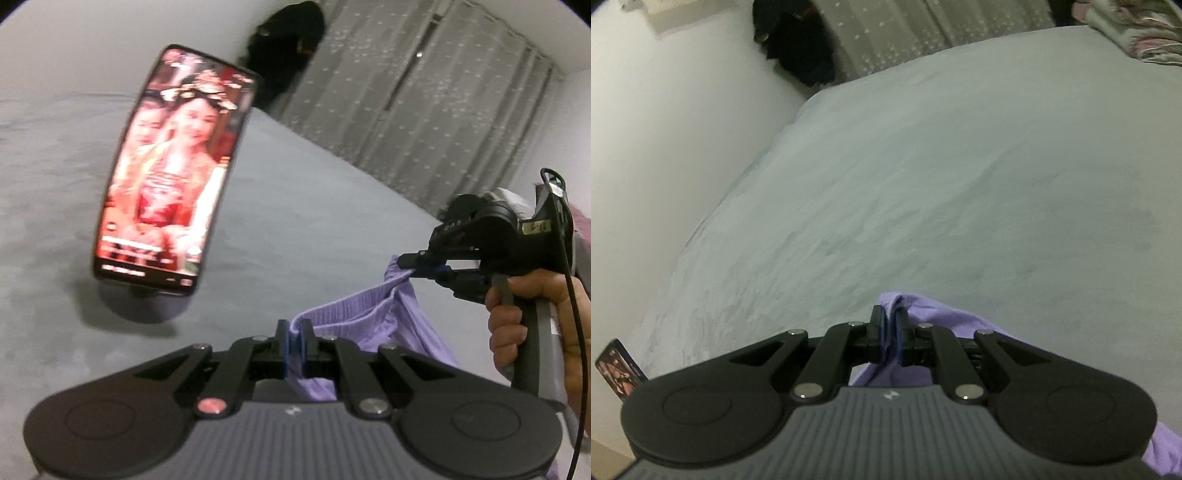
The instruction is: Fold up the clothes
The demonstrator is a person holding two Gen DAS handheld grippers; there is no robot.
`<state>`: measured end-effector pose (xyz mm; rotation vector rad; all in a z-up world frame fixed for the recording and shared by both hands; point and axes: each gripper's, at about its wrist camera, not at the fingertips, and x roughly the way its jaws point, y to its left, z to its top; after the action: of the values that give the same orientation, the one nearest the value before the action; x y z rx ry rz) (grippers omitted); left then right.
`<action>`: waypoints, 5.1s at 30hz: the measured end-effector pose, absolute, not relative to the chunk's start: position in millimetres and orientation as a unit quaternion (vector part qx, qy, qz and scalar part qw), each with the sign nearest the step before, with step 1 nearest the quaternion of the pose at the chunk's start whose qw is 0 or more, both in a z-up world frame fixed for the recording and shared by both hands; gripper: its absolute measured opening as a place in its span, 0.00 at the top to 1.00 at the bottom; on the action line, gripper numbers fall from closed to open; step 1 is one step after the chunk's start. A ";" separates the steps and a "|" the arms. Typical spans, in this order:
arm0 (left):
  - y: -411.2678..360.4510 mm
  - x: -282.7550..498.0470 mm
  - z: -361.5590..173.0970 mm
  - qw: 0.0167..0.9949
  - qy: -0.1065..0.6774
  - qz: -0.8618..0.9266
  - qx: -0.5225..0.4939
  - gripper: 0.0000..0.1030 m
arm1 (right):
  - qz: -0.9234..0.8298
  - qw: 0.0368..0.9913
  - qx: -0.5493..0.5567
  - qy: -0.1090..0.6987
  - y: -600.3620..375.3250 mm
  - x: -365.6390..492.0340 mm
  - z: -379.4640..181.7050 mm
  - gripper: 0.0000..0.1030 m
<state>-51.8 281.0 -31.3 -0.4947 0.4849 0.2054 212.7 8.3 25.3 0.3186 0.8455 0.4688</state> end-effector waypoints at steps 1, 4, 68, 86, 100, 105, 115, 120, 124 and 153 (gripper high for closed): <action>282.5 -51.6 -31.2 0.935 0.238 0.108 -0.241 0.95 | 0.227 0.872 0.150 0.407 14.0 214.2 21.9 0.93; 287.3 -50.6 -30.2 0.933 0.240 0.128 -0.237 0.95 | 0.232 0.869 0.145 0.411 29.8 219.7 12.3 0.93; 92.0 -5.4 -24.7 0.942 0.323 -0.058 -0.063 0.36 | 0.168 0.864 0.207 0.427 -256.7 60.3 -5.6 0.49; 98.5 33.2 -34.1 0.931 0.336 -0.047 -0.134 0.37 | 0.168 0.906 0.110 0.374 -236.9 67.1 24.8 0.96; 158.5 54.1 -43.6 0.935 0.326 0.032 -0.139 0.40 | 0.085 0.935 0.044 0.340 -231.1 127.4 27.9 0.96; 178.6 52.4 -45.1 0.936 0.317 0.046 -0.146 0.40 | 0.072 0.933 0.034 0.351 -223.5 156.2 14.8 0.96; 199.5 59.6 -42.4 0.934 0.308 0.054 -0.172 0.40 | 0.101 0.915 0.046 0.389 -221.2 172.1 -5.9 0.86; 199.0 61.0 -42.0 0.933 0.307 0.054 -0.178 0.40 | 0.154 0.912 0.047 0.378 -226.0 153.9 10.7 0.76; 198.0 60.1 -40.9 0.933 0.306 0.054 -0.182 0.40 | 0.208 0.903 0.024 0.374 -212.1 139.6 16.3 0.59; 225.5 110.1 -17.0 0.939 0.278 0.156 -0.125 0.48 | 0.291 0.892 -0.035 0.343 -184.2 152.3 4.4 0.97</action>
<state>110.1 225.5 -17.0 -0.2553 0.5682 0.3183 152.3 -184.2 4.4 -0.0726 0.7120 0.6049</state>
